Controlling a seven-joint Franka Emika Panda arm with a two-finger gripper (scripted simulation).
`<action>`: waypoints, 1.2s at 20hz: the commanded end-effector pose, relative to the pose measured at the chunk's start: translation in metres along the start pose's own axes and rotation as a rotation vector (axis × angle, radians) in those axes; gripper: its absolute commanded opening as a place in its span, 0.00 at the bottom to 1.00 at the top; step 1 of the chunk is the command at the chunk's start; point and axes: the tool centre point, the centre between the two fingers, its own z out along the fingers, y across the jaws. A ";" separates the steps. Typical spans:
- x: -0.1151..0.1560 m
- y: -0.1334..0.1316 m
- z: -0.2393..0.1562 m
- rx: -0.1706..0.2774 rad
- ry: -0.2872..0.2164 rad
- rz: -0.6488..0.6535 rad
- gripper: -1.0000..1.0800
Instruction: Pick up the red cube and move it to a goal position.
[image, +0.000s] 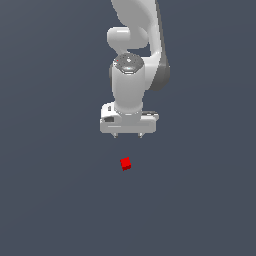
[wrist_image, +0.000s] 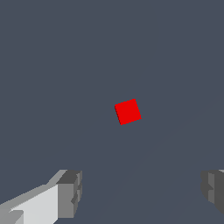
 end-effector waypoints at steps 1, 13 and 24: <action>0.000 0.000 0.000 0.000 0.000 0.000 0.96; 0.010 0.004 0.040 0.003 -0.005 -0.075 0.96; 0.034 0.010 0.124 0.010 -0.016 -0.234 0.96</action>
